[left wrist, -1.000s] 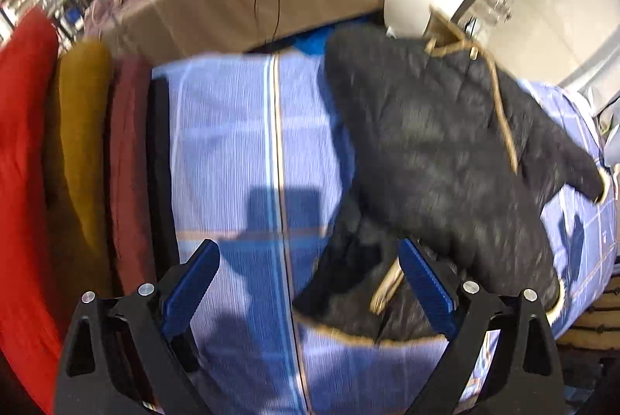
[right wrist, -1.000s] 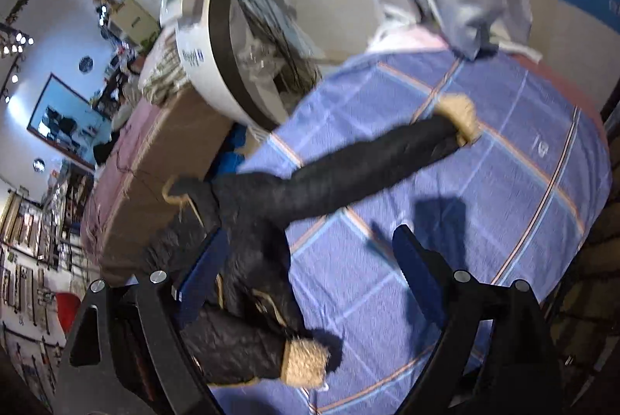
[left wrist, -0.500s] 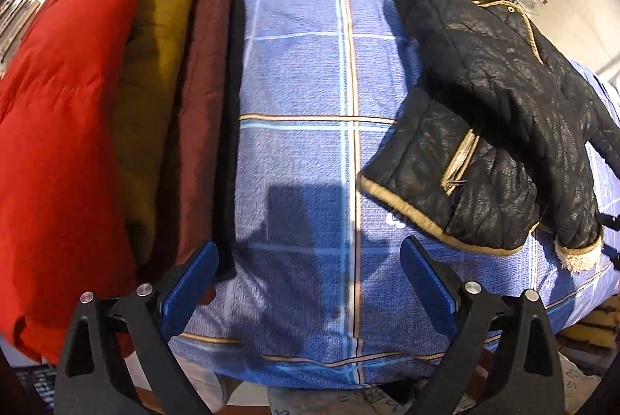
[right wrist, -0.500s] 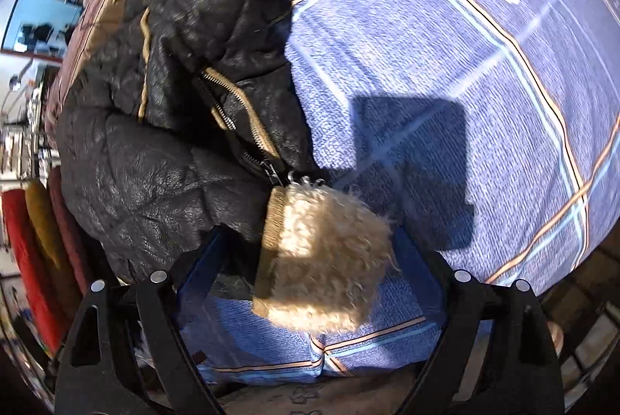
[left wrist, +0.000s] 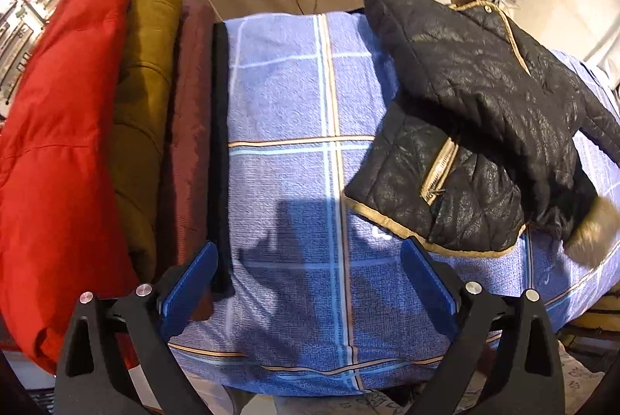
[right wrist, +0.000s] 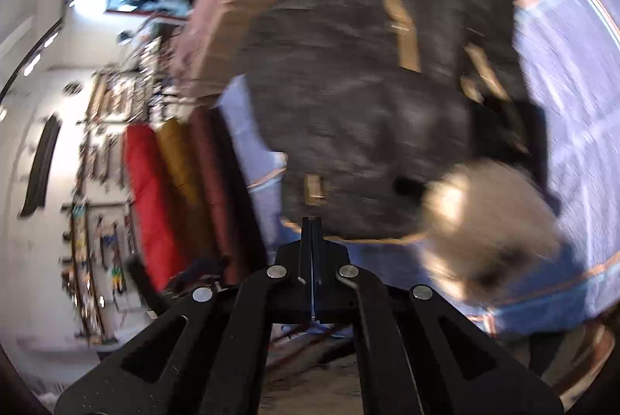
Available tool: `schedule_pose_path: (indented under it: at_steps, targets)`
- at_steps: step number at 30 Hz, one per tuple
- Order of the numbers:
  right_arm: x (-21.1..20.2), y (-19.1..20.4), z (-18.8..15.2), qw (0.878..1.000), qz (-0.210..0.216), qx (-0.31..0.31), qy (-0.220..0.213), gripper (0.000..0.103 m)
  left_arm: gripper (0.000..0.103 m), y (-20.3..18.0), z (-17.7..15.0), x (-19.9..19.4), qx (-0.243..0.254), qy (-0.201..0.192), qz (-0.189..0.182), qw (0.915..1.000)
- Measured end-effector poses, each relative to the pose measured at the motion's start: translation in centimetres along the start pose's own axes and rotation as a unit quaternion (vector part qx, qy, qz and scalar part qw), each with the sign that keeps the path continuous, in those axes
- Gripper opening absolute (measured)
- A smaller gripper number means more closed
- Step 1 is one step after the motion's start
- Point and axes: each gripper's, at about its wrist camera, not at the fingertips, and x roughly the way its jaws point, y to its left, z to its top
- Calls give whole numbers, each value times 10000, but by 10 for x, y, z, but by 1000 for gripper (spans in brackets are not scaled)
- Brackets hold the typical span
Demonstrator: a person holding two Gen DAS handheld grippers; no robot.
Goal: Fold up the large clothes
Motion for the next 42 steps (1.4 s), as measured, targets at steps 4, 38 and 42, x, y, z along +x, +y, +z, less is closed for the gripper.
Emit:
schedule_pose_path:
  at_steps: [4, 38, 42]
  targets:
    - [24, 142, 43, 9798, 344, -1962, 168, 1, 93, 21, -12, -10, -325, 12, 85, 9994]
    - [74, 43, 34, 9391, -1917, -2615, 1135, 24, 97, 3, -40, -2, -16, 102, 798, 9968]
    - [100, 167, 77, 9261, -949, -3520, 969, 24, 97, 18, -51, -1, -392, 200, 862, 9953]
